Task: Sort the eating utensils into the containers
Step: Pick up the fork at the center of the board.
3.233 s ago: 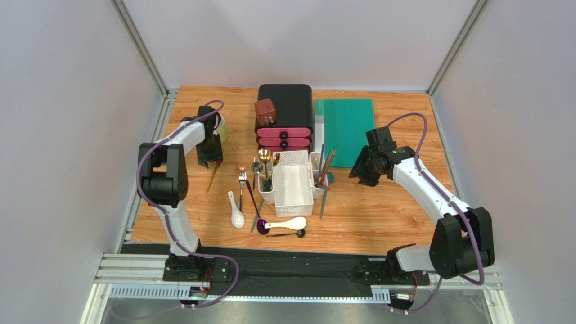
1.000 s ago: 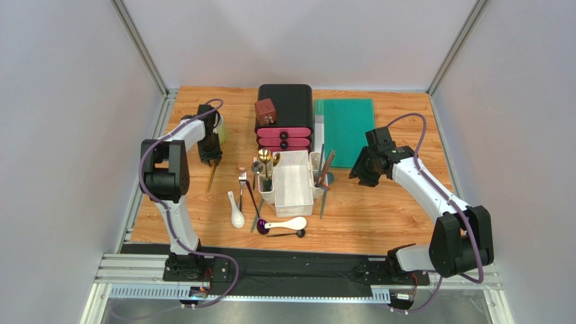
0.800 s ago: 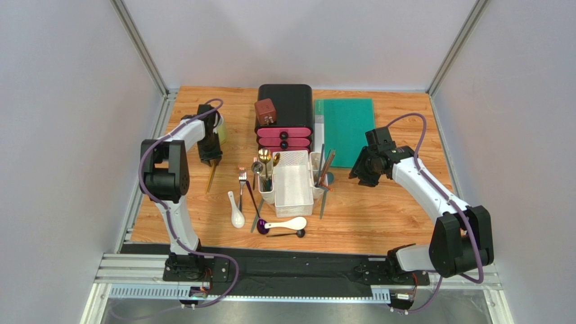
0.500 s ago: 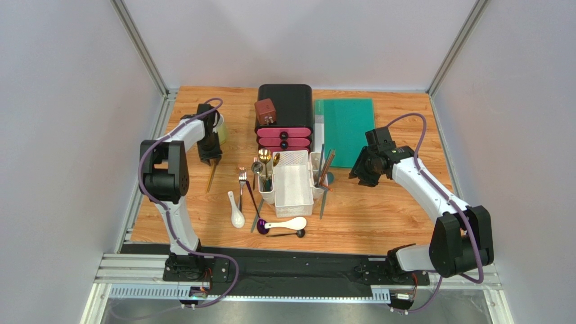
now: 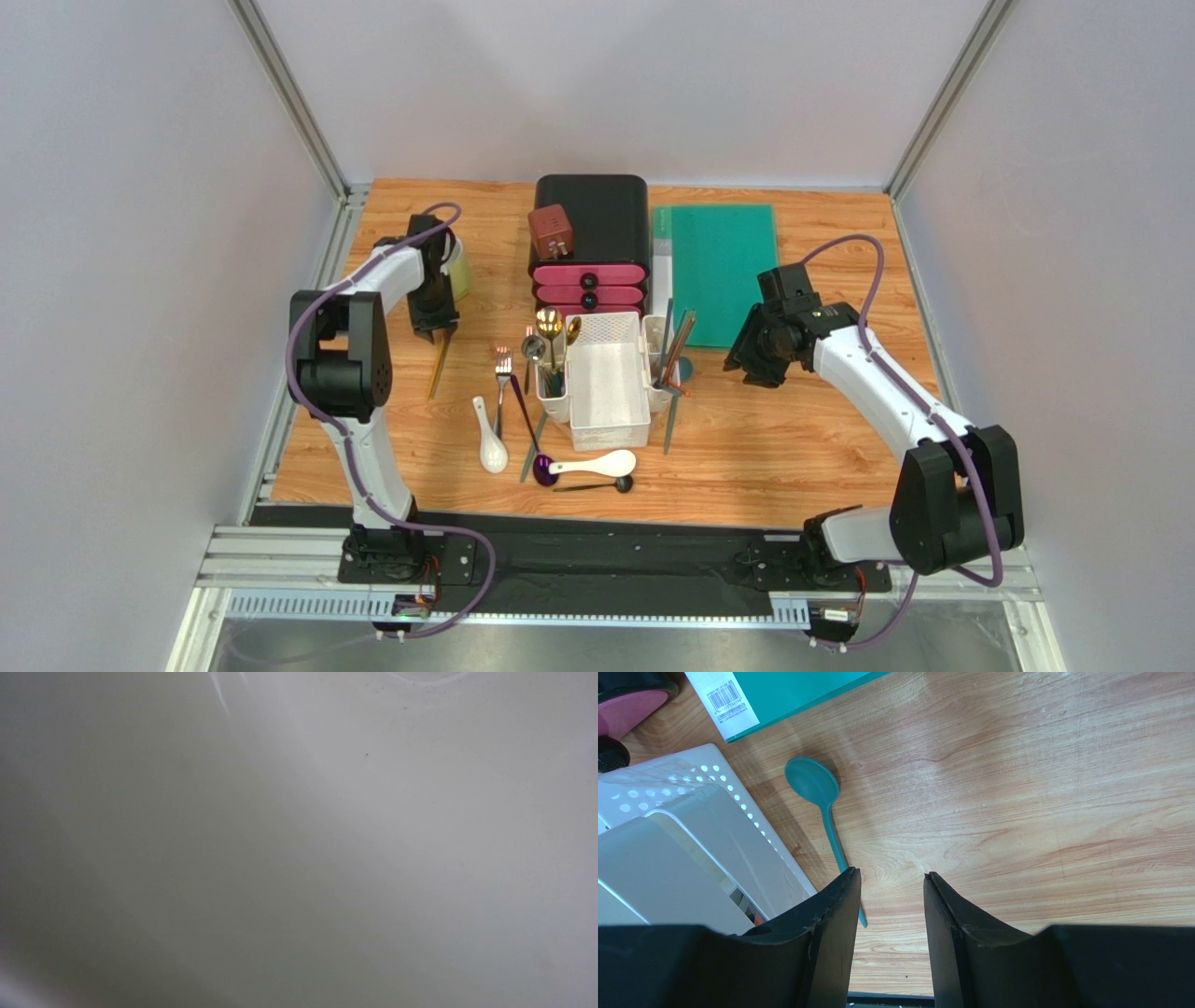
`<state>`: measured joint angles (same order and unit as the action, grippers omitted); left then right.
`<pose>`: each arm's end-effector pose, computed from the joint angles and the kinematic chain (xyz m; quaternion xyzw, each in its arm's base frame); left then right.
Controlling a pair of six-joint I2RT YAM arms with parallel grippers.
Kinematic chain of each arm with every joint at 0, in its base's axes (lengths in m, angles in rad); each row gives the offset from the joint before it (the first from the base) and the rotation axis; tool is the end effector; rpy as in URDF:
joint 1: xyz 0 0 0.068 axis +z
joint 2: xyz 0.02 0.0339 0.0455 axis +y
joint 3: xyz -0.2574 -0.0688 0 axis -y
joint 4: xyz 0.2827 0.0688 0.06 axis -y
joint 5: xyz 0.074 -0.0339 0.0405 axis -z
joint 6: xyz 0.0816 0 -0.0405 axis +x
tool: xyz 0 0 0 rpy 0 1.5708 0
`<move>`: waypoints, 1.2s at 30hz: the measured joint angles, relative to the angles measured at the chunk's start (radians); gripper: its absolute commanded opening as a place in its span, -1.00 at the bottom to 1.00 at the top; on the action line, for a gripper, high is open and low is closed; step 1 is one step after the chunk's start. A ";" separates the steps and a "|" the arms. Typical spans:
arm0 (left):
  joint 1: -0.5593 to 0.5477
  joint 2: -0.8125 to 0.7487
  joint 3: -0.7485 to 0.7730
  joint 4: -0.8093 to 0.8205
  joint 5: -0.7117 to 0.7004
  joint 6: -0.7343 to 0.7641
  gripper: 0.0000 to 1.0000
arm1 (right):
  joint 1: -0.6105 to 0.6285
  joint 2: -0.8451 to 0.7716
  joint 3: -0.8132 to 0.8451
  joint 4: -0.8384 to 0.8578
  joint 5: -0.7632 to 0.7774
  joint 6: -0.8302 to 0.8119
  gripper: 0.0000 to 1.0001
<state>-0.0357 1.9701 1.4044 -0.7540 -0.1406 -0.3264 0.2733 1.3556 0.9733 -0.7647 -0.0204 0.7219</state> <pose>0.4295 -0.0039 0.0998 -0.1520 0.9780 0.0461 0.1354 0.3016 0.0863 0.1733 0.2153 0.9536 0.1091 0.1800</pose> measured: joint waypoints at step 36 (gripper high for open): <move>0.012 0.025 0.013 -0.012 0.001 0.006 -0.81 | 0.000 0.019 0.004 0.003 -0.007 0.001 -0.14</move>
<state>-0.0235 1.9953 1.4170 -0.7658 -0.1398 -0.3202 0.2733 1.3746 0.9771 -0.7612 -0.0277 0.7227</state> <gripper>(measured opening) 0.143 0.429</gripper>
